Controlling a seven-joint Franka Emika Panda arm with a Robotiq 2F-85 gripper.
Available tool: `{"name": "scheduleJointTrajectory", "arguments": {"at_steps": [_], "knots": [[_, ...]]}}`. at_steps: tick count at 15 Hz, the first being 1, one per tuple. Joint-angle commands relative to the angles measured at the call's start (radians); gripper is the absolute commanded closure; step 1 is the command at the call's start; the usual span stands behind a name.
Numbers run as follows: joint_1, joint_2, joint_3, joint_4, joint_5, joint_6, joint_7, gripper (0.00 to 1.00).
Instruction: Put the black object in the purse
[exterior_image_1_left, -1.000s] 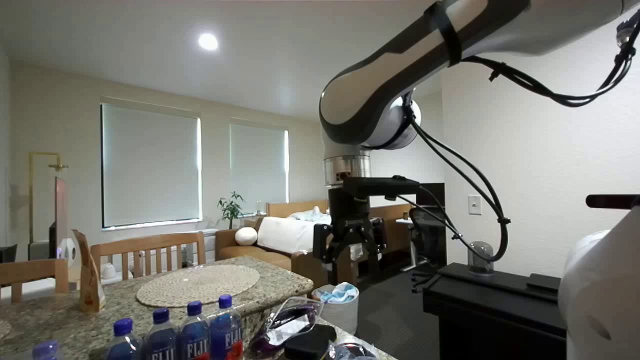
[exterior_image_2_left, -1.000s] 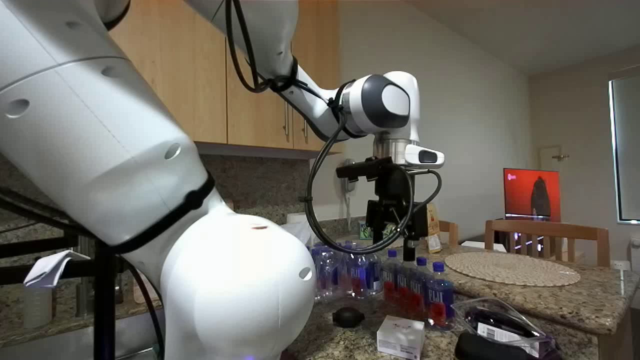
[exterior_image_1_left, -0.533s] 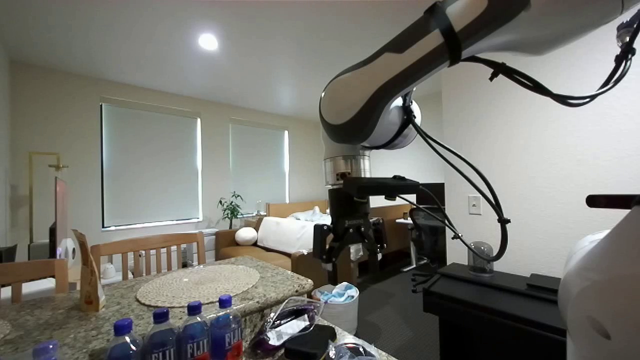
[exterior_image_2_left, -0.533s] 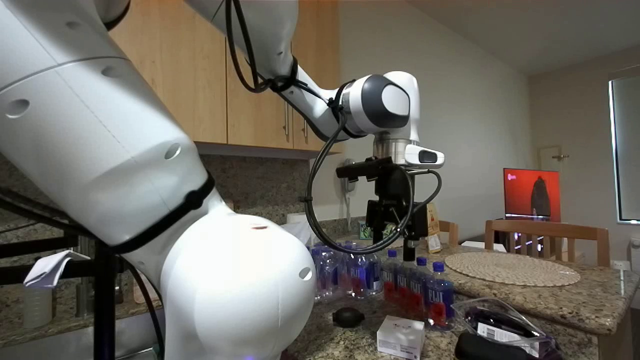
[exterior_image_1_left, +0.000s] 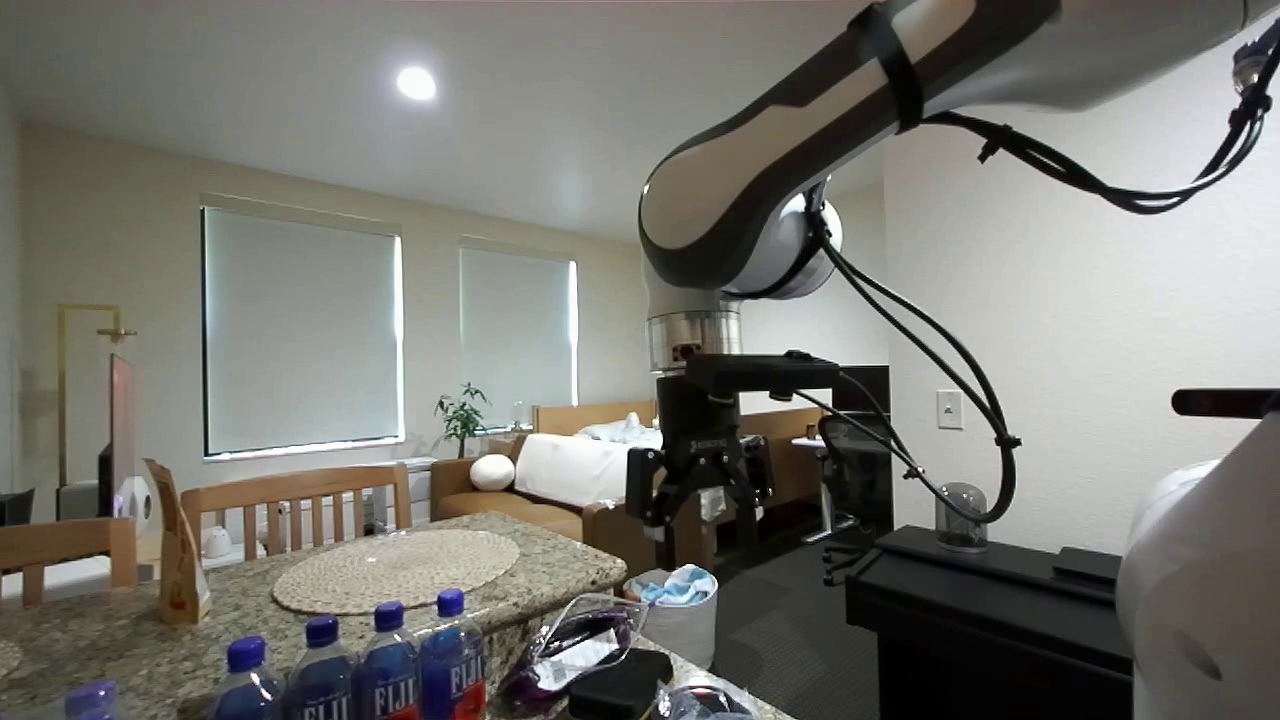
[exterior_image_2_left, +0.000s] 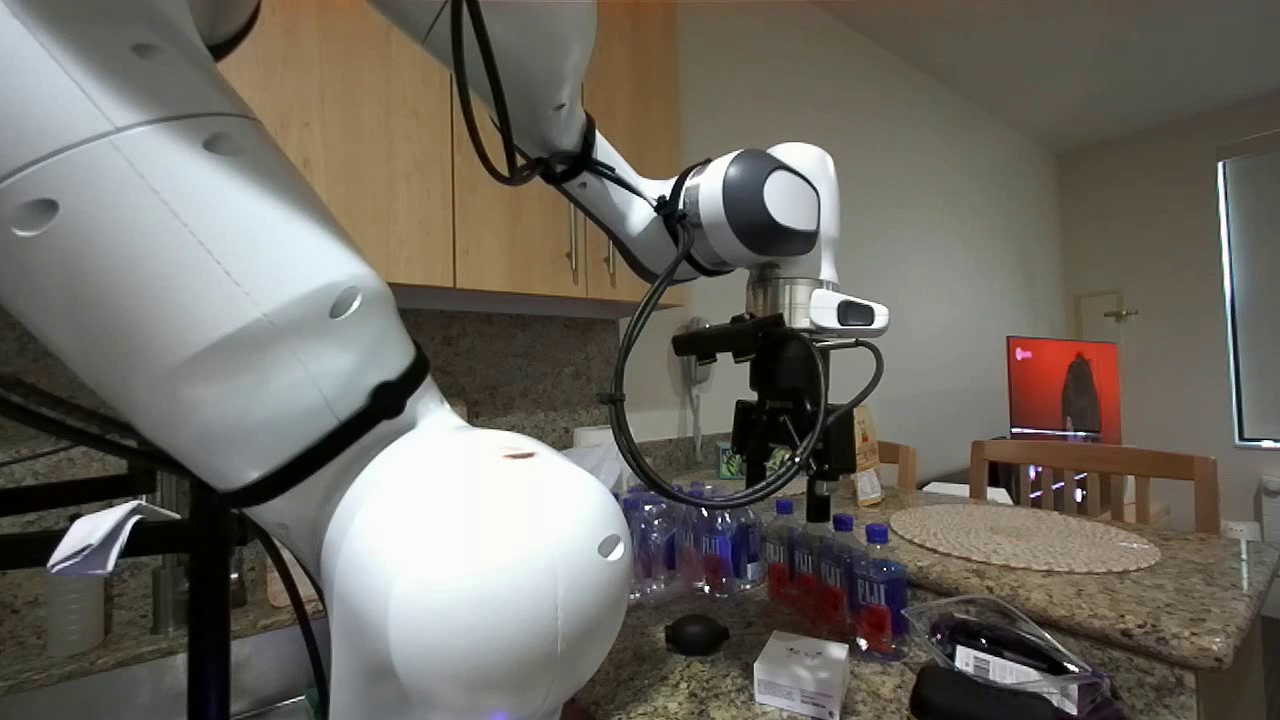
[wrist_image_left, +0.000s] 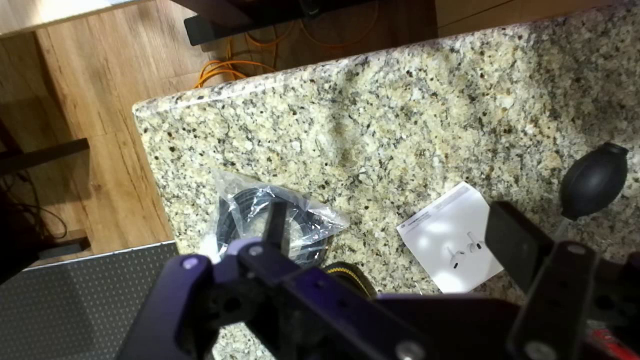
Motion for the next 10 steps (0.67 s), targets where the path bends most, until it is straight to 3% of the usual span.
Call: {"name": "scheduleJointTrajectory", "arguments": {"at_steps": [1,10], "knots": [[-0.007,0.0,0.006,0.002,0.003,-0.002,-0.004,0.0],[-0.02,0.007,0.015,0.009,-0.024,0.012,0.01,0.0]]}}
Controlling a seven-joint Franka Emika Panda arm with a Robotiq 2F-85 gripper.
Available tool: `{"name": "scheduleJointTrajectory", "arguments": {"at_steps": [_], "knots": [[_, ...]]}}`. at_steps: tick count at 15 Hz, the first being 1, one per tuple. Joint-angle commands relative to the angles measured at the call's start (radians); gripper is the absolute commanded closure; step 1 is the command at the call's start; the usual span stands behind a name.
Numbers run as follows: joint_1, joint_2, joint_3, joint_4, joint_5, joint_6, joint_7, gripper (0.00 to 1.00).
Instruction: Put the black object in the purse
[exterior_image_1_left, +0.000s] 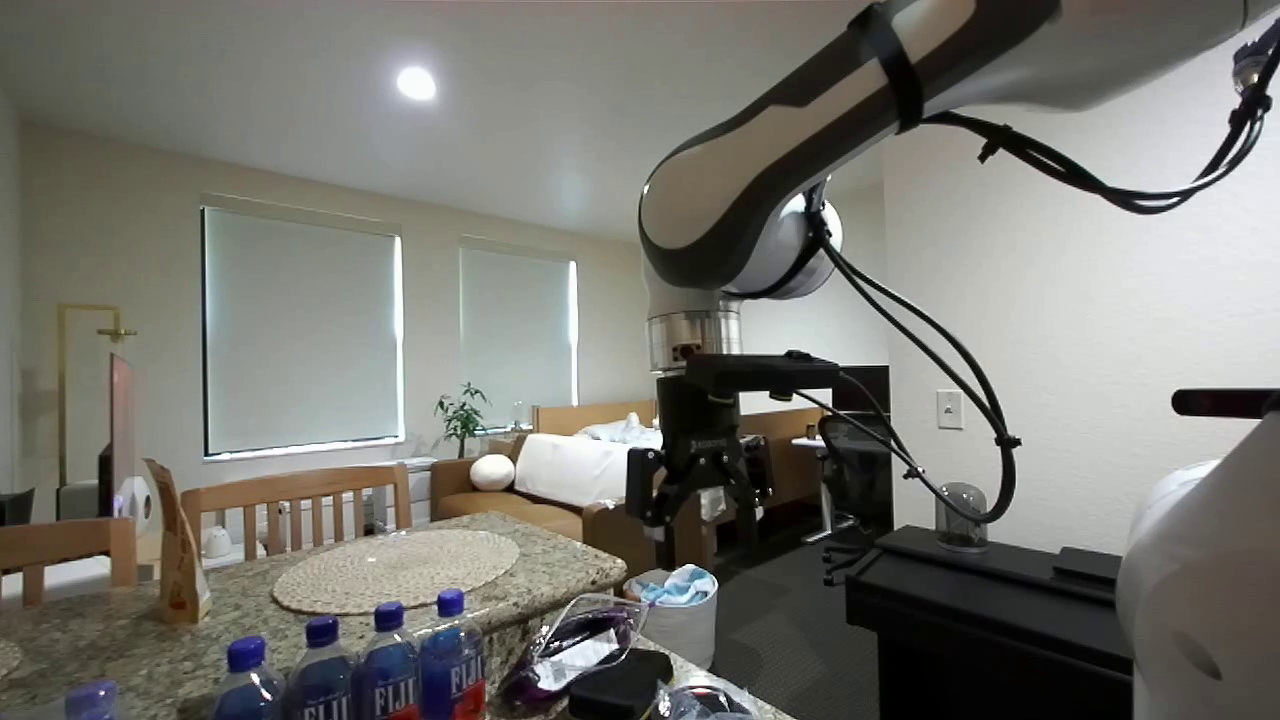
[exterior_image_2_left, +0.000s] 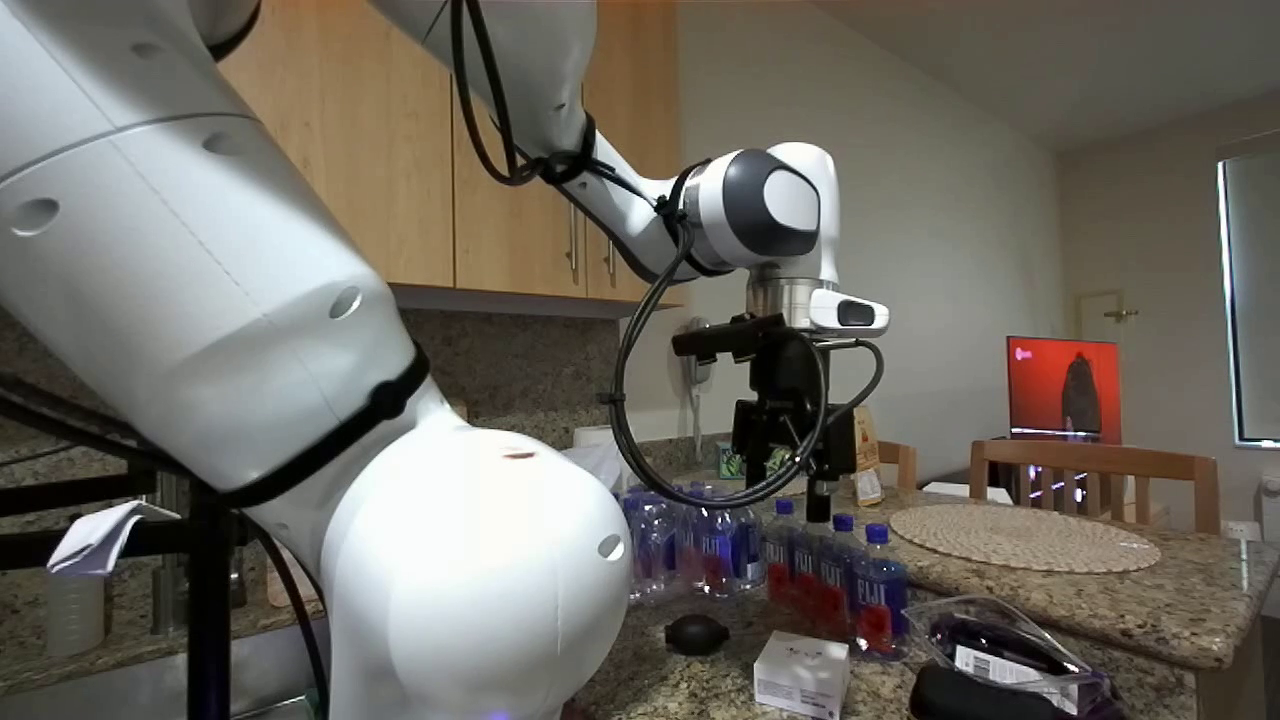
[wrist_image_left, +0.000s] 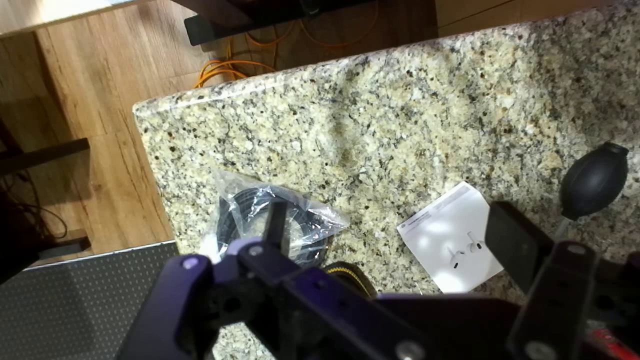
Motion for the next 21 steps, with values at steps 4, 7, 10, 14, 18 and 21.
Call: {"name": "scheduleJointTrajectory", "arguments": {"at_steps": [4,7,10,14,18,21], "knots": [[-0.016,0.024,0.013,0.028,-0.034,0.033,-0.006,0.0],[0.002,0.024,0.017,0.026,-0.038,0.038,-0.041,0.0],[0.01,0.024,0.047,0.021,-0.028,0.096,0.0,0.0],[0.024,0.051,0.11,0.029,-0.036,0.18,0.046,0.0],[0.09,0.133,0.18,0.072,-0.008,0.212,0.054,0.0],[0.143,0.215,0.232,0.117,0.027,0.279,0.111,0.0]]}}
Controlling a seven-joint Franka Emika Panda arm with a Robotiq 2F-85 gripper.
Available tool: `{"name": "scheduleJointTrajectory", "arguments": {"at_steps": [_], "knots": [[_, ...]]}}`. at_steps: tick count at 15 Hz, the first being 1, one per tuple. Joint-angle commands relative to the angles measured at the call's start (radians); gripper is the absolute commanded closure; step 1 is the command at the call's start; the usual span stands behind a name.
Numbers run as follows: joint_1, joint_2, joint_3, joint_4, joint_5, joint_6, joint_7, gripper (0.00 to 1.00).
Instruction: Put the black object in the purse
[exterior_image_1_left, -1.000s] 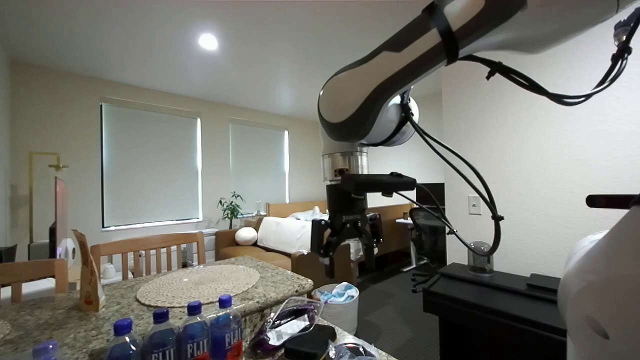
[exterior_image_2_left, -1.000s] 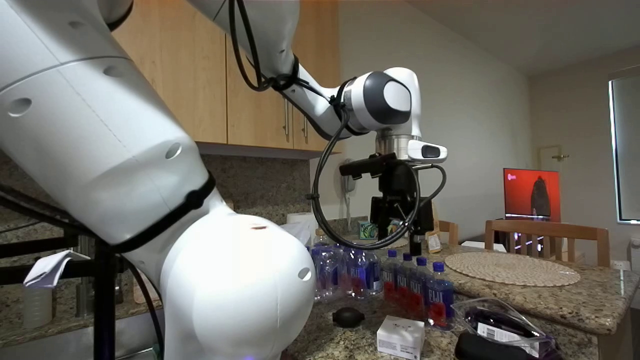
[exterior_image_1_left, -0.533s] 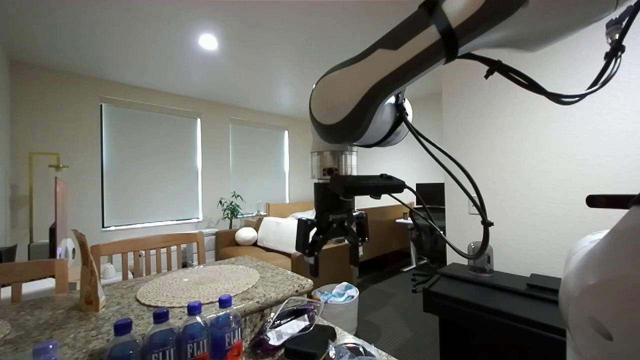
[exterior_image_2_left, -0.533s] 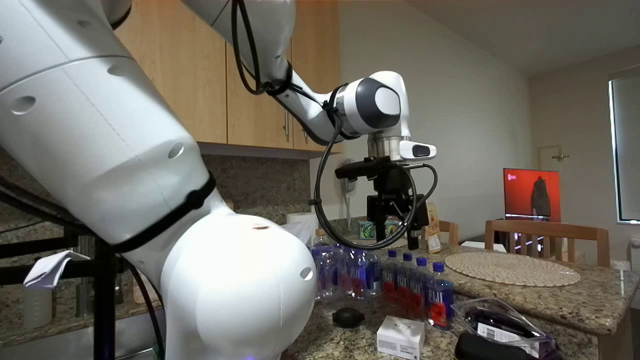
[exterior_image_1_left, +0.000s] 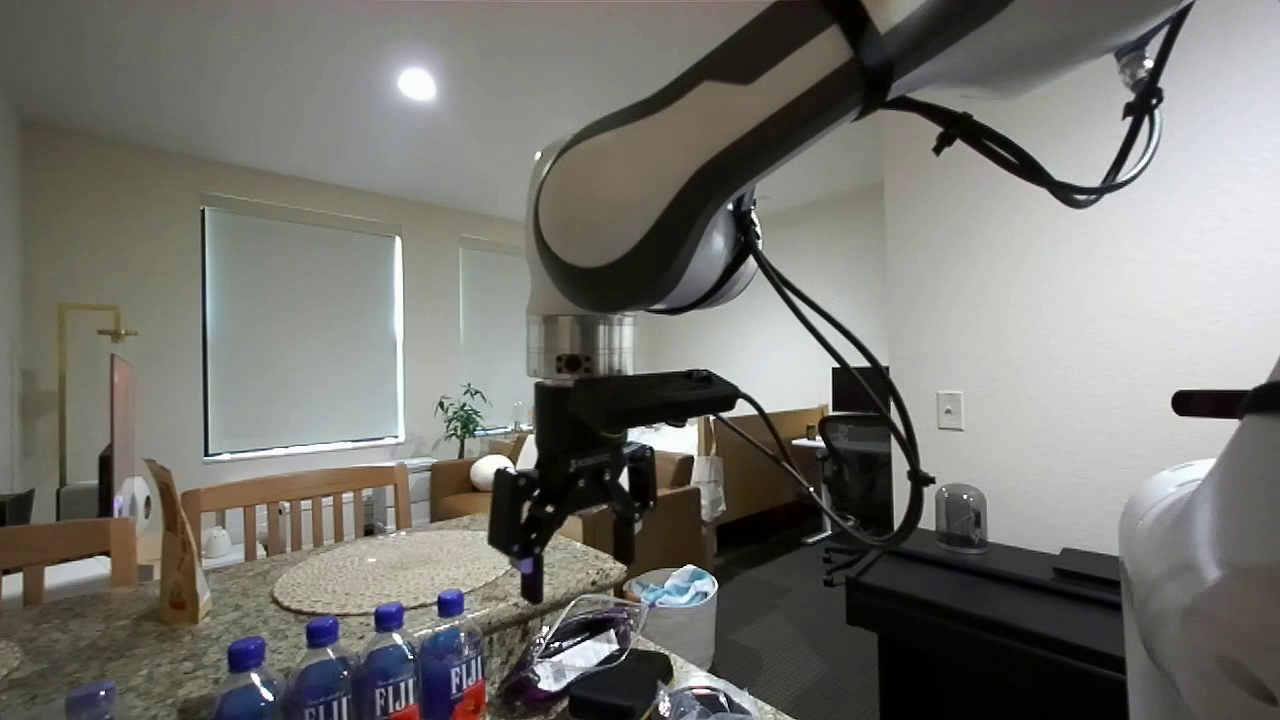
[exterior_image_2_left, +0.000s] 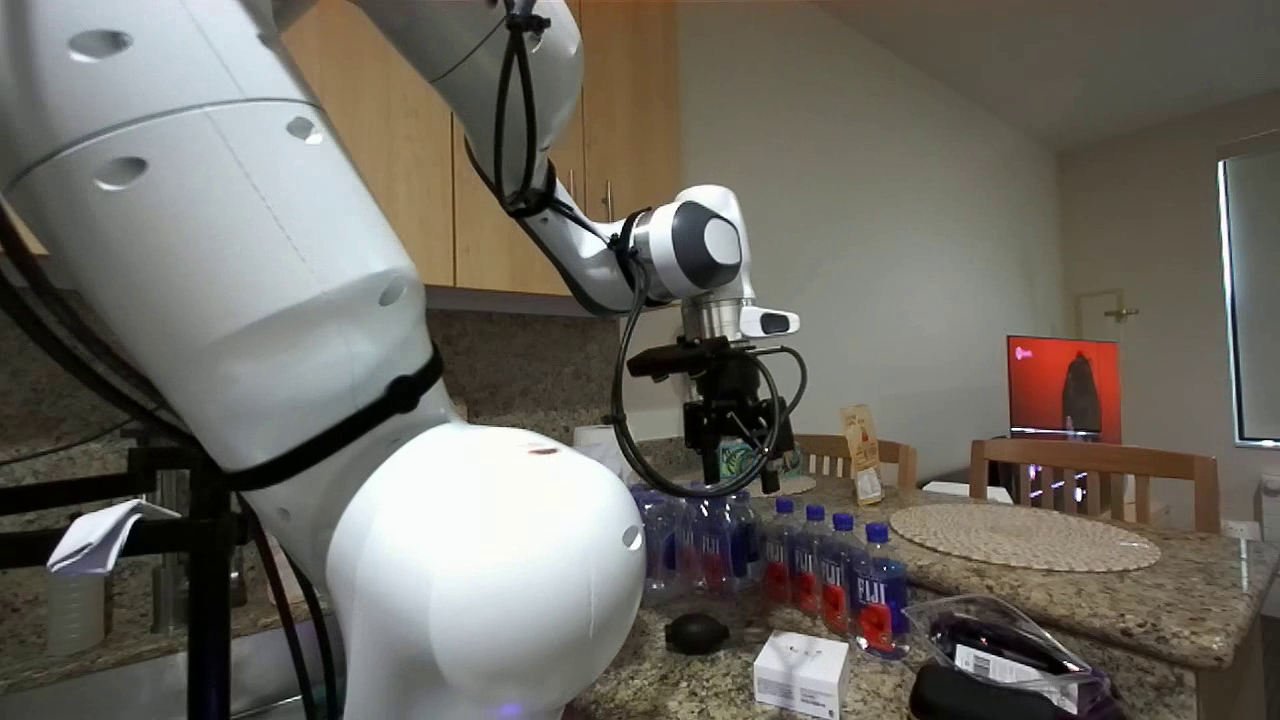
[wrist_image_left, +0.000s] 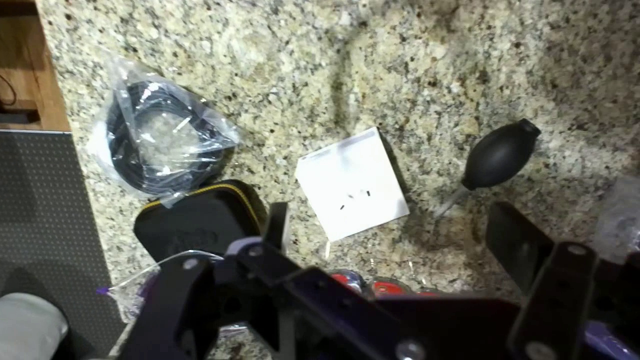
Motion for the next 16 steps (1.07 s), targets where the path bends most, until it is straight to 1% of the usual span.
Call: {"name": "scheduleJointTrajectory", "arguments": {"at_steps": [1,3,4,5,7,11,13,14,16], "knots": [[0.055,0.139,0.063,0.072,0.037,0.082,0.083,0.0],[0.075,0.23,0.107,0.109,0.035,0.141,0.154,0.0],[0.079,0.257,0.116,0.12,0.05,0.173,0.206,0.0],[0.086,0.173,0.089,0.077,0.018,0.126,0.148,0.0],[0.095,0.21,0.095,0.09,0.017,0.137,0.162,0.0],[0.092,0.196,0.084,0.089,0.018,0.135,0.161,0.0],[0.118,0.213,0.091,0.047,0.051,0.24,0.138,0.0],[0.136,0.241,0.103,0.02,0.073,0.346,0.15,0.0],[0.15,0.325,0.149,-0.018,0.074,0.496,0.238,0.0]]}}
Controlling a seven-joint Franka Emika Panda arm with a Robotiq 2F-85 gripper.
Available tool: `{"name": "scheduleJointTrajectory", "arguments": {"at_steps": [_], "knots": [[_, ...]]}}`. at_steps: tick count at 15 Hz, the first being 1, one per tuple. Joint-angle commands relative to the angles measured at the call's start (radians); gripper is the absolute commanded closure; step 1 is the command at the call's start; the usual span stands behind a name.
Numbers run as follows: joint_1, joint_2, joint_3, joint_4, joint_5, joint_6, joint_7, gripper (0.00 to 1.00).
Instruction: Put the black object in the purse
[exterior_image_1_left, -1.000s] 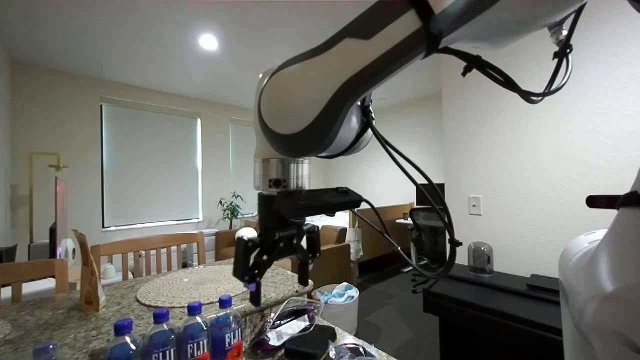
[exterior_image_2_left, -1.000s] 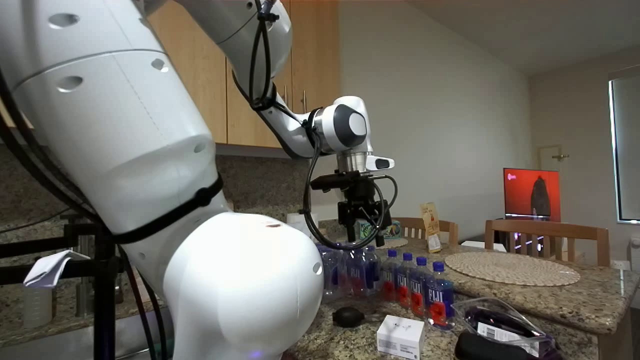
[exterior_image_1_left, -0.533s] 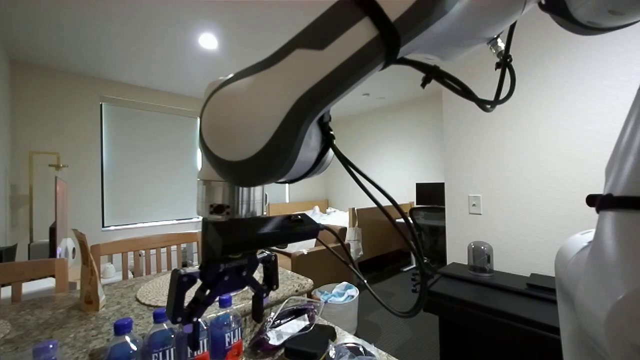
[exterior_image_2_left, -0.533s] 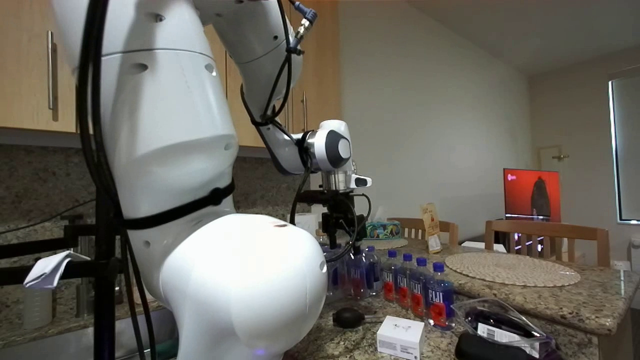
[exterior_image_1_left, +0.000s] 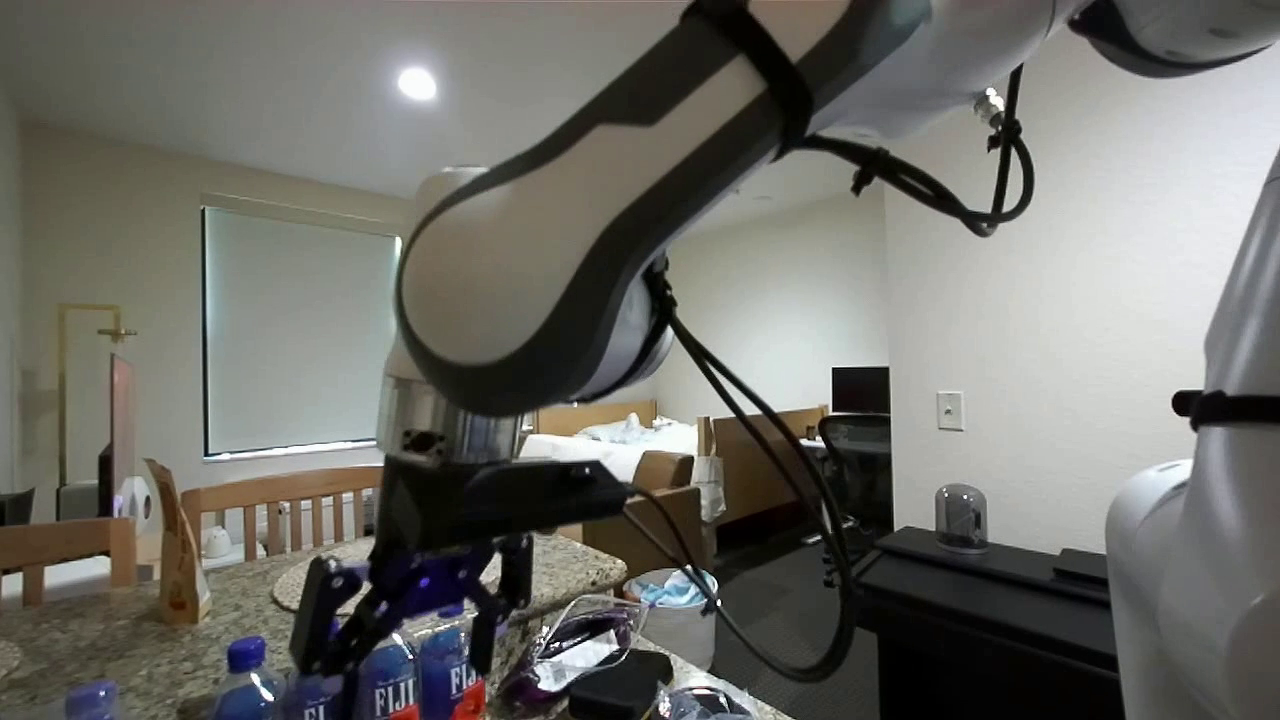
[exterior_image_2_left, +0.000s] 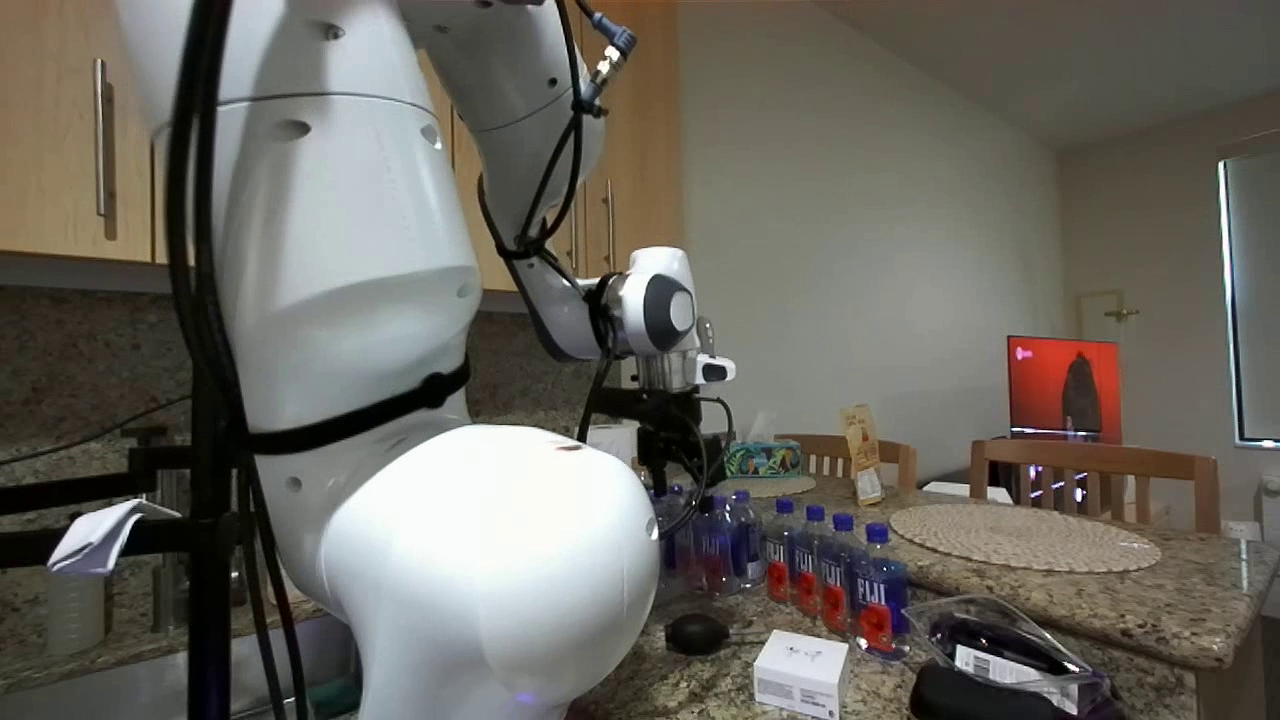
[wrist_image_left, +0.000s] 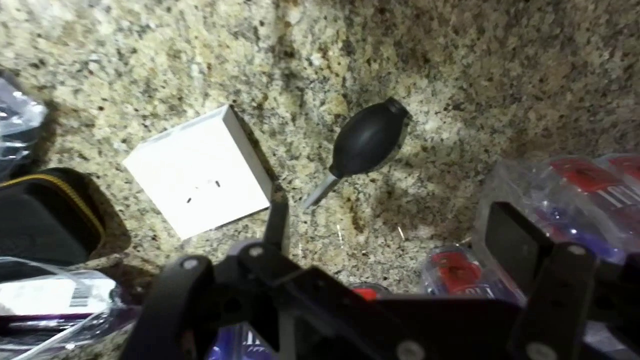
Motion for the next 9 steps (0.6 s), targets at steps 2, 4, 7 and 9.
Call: {"name": "scheduleJointTrajectory", "arguments": {"at_steps": [2,4,7,9], "knots": [[0.014,0.163,0.087,-0.11,-0.017,0.345,0.221,0.0],[-0.048,0.213,0.143,-0.158,-0.083,0.457,0.394,0.0],[-0.065,0.24,0.122,-0.2,-0.136,0.522,0.576,0.0],[-0.077,0.246,0.109,-0.202,-0.122,0.54,0.65,0.0]]}}
